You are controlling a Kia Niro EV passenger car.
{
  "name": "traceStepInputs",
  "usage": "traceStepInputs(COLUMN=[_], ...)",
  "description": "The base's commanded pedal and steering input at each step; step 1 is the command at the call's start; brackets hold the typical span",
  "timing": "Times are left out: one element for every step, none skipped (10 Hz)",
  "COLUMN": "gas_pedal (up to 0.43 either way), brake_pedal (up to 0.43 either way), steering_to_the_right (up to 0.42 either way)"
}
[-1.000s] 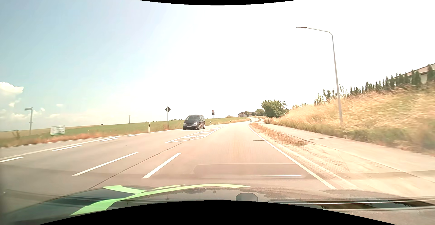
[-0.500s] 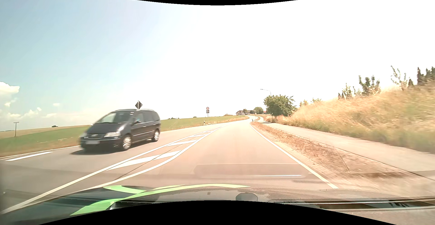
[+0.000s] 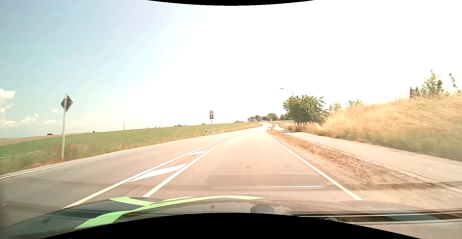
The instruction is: Follow the waypoints while adhering to traffic rules and regulations
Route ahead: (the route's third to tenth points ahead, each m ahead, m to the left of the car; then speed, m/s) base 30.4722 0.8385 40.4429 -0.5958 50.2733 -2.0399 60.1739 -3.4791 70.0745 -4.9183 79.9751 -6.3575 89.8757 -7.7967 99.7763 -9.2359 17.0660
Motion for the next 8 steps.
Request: traceStepInputs(gas_pedal=[0.378, 0.378, 0.378, 0.378, 0.378, 0.378, 0.378, 0.378], brake_pedal=[0.0, 0.0, 0.0, 0.0, 0.0, 0.0, 0.0, 0.0], steering_to_the_right=[0.008, 0.009, 0.009, 0.01, 0.01, 0.011, 0.011, 0.011])
